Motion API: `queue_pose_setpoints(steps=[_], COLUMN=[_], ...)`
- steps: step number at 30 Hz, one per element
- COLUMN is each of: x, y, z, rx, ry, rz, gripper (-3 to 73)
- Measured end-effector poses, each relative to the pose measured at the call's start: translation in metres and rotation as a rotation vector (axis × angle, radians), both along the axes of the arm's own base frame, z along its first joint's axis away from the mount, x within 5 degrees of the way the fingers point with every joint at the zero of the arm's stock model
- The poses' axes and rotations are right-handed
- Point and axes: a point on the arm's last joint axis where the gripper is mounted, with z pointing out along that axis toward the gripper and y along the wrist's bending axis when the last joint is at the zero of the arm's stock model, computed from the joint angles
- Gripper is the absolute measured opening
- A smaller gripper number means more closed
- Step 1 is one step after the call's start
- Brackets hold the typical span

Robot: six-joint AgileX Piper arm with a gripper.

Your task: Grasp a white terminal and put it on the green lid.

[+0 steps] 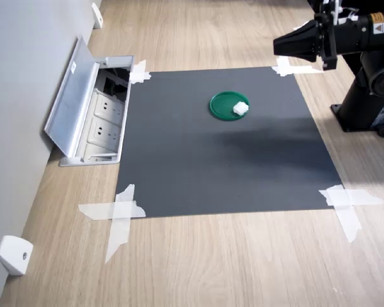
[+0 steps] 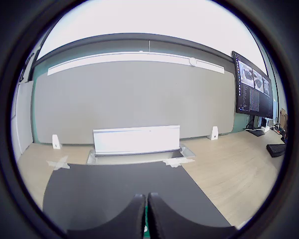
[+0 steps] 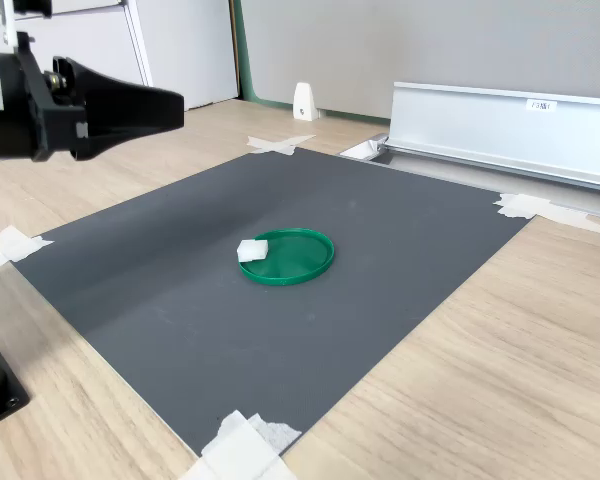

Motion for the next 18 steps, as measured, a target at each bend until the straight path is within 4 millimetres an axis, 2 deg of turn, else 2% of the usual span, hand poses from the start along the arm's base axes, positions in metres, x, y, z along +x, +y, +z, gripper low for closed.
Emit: queue_pose_setpoints(steps=[6,18], x=[-0.0002,-0.0003], y=[0.0002,0.0003], z=[-0.0074,-0.0083], rx=[-0.004,-0.002], ry=[0.056,0.065], rz=[0.004,0.005], gripper=[-0.7,-0.7])
